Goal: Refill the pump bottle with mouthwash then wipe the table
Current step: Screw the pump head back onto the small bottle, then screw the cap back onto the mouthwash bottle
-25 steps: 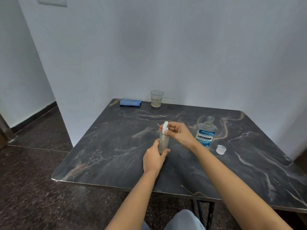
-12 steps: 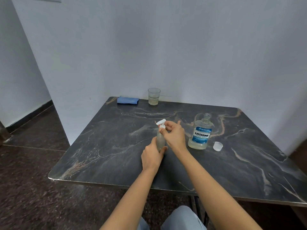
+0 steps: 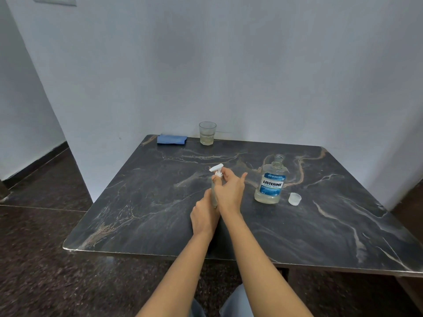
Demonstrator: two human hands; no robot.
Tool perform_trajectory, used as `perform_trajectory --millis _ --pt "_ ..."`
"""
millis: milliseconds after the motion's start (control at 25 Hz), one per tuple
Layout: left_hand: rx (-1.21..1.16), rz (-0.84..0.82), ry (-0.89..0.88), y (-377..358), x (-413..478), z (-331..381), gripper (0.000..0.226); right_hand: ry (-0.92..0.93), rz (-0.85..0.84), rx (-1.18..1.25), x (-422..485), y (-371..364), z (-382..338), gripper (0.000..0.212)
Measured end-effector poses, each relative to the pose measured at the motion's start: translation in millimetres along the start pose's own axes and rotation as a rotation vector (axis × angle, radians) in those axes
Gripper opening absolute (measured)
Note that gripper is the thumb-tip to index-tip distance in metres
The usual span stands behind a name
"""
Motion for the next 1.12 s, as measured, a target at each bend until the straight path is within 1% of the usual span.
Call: perform_trajectory --millis 120,200,240,320,360,440,480,520,560,600,680,720,800,880,920,1000,1120 --pt "-0.068 -0.028 0.003 -1.6 -0.3 -3.4 0.028 -0.017 -0.197 0.098 1.8 5.5 1.3 0.031" --pt "-0.111 -0.047 -0.019 -4.1 0.3 -5.7 0.031 0.013 -0.343 0.098 -2.0 15.1 0.2 0.04" --pt "-0.136 -0.055 -0.026 -5.5 0.5 -6.6 0.032 0.03 -0.375 0.08 -4.8 23.5 1.4 0.042" --pt "-0.172 -0.078 -0.029 -8.0 1.4 -8.5 0.041 0.047 -0.343 0.061 -9.9 47.8 9.9 0.036" --pt "-0.186 -0.1 -0.028 -9.1 2.3 -10.1 0.052 0.045 -0.291 0.055 -11.6 63.2 16.4 0.031" --pt "-0.24 -0.144 -0.028 -12.9 2.5 -11.3 0.082 0.018 -0.143 0.036 -11.3 103.0 30.6 0.018" --pt "-0.284 -0.142 -0.006 -13.4 2.2 -12.7 0.092 0.007 -0.069 0.008 -10.0 124.1 38.0 0.014" --pt "-0.329 -0.107 0.03 -11.5 0.6 -14.6 0.096 0.008 -0.002 -0.038 -8.0 144.5 44.5 0.012" --pt "-0.363 -0.036 0.062 -7.6 -3.2 -15.3 0.093 0.02 0.059 -0.087 -5.7 163.8 49.5 0.011" --pt "-0.38 0.064 0.07 -2.5 -9.5 -13.4 0.086 0.029 0.115 -0.125 -2.0 181.4 54.6 0.012" --pt "-0.383 0.251 0.005 6.2 -28.0 1.0 0.067 -0.002 0.182 -0.17 11.0 206.9 67.6 0.018" --pt "-0.39 0.292 -0.039 6.0 -36.1 13.2 0.059 -0.045 0.19 -0.197 20.5 215.5 75.5 0.025" --pt "-0.436 0.27 -0.102 -2.7 -46.0 38.2 0.049 -0.154 0.153 -0.265 40.0 222.6 93.1 0.044" --pt "-0.481 0.172 -0.125 -17.3 -46.8 59.7 0.046 -0.225 0.073 -0.328 55.1 219.1 108.0 0.058" --pt "-0.485 0.119 -0.123 -25.2 -45.3 67.7 0.045 -0.246 0.033 -0.346 59.9 215.0 114.5 0.062" --pt "-0.469 0.031 -0.097 -40.1 -41.0 77.3 0.047 -0.271 -0.017 -0.353 66.1 207.3 126.0 0.061" --pt "-0.465 -0.045 -0.071 -55.9 -33.2 82.7 0.051 -0.262 0.01 -0.307 69.1 206.5 133.8 0.041"
Point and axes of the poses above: each hand's wrist, its own x-axis towards the middle knuckle, its own y-axis out of the back of the hand, z = x × y, the point moved 6 cm from there along x, towards the middle knuckle, and after that the axes turned 12 degrees about x, right-handed, at the moved point
